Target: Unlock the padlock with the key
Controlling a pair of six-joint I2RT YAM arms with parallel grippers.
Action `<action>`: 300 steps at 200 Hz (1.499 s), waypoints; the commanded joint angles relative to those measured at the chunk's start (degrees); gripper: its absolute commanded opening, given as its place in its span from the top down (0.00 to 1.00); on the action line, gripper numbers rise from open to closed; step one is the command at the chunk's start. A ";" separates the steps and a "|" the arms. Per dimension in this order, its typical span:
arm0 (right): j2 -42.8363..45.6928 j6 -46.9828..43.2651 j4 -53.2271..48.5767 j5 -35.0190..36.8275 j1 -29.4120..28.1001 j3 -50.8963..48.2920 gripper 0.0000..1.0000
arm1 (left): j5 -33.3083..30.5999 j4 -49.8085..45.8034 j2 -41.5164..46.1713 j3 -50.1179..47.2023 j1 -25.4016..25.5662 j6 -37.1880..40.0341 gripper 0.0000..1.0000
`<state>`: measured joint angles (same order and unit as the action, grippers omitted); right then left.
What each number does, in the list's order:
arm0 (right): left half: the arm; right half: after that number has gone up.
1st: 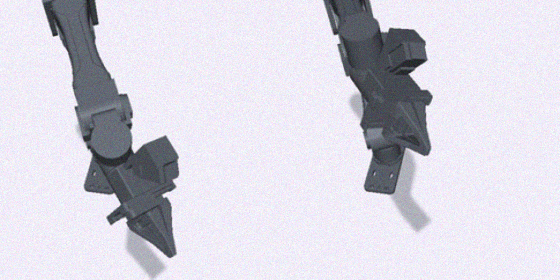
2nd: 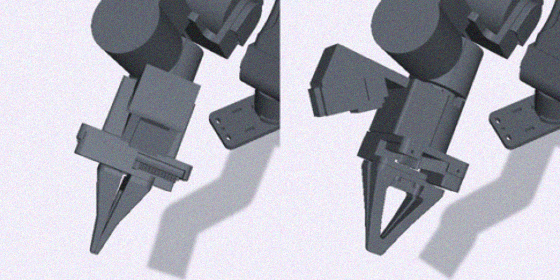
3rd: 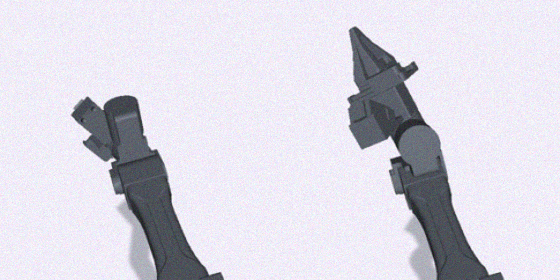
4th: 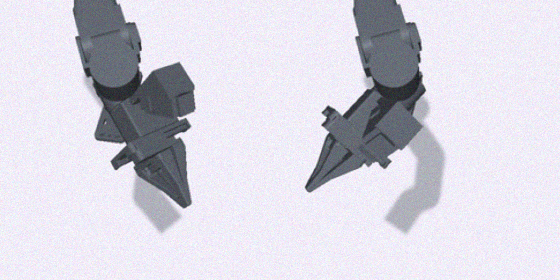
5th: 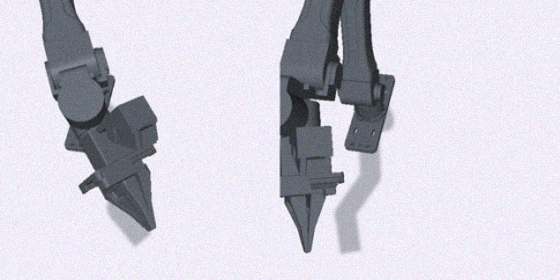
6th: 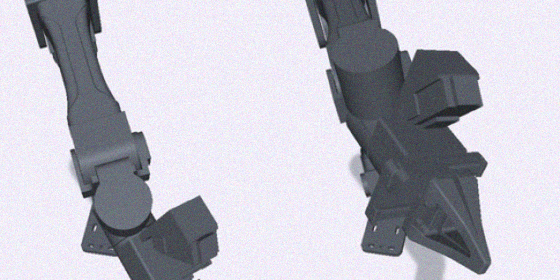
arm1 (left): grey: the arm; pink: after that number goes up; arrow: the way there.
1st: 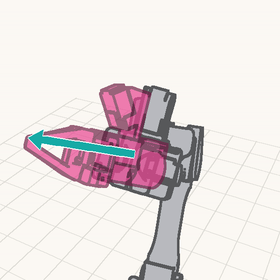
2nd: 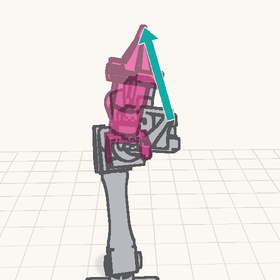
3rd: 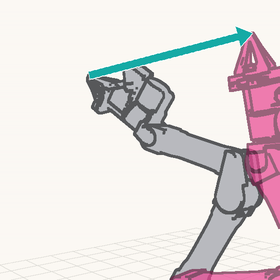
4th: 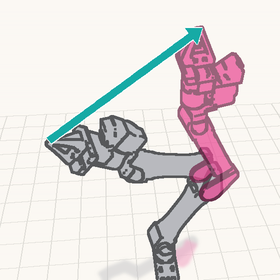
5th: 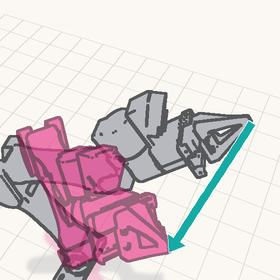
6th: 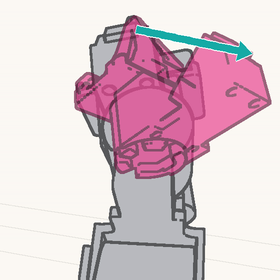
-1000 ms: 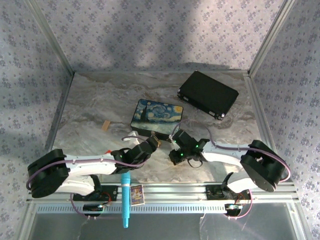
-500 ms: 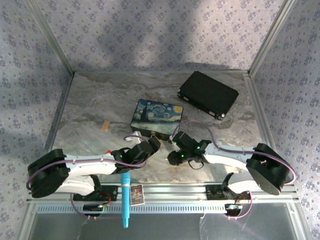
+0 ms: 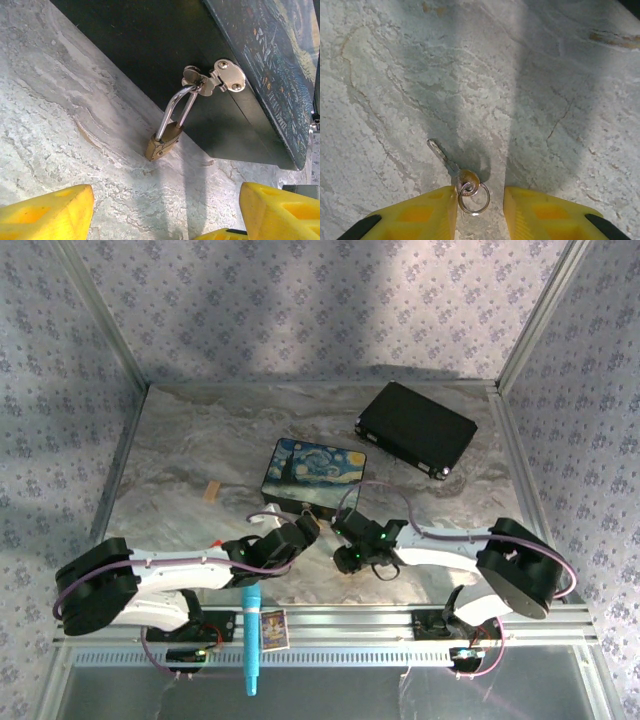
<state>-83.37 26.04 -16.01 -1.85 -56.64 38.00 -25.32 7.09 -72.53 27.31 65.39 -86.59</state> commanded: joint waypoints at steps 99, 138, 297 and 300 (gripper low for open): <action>0.88 0.06 5.96 -5.04 3.39 -1.13 1.00 | -1.41 -1.00 -1.47 1.86 -0.26 0.34 0.25; 4.96 1.11 7.09 -4.65 4.60 -2.22 1.00 | 4.71 5.62 -2.34 0.91 -1.52 -3.00 0.29; 15.57 7.42 18.68 -5.41 4.33 -6.37 1.00 | 12.66 52.67 -24.85 -0.62 -0.65 -33.94 0.12; 15.72 7.58 19.12 -5.49 4.35 -6.63 1.00 | 12.64 52.61 -24.81 -0.58 -0.55 -34.04 0.12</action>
<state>-68.58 31.77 -0.40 -5.61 -52.25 33.17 -13.28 51.51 -95.59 25.39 63.86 -117.38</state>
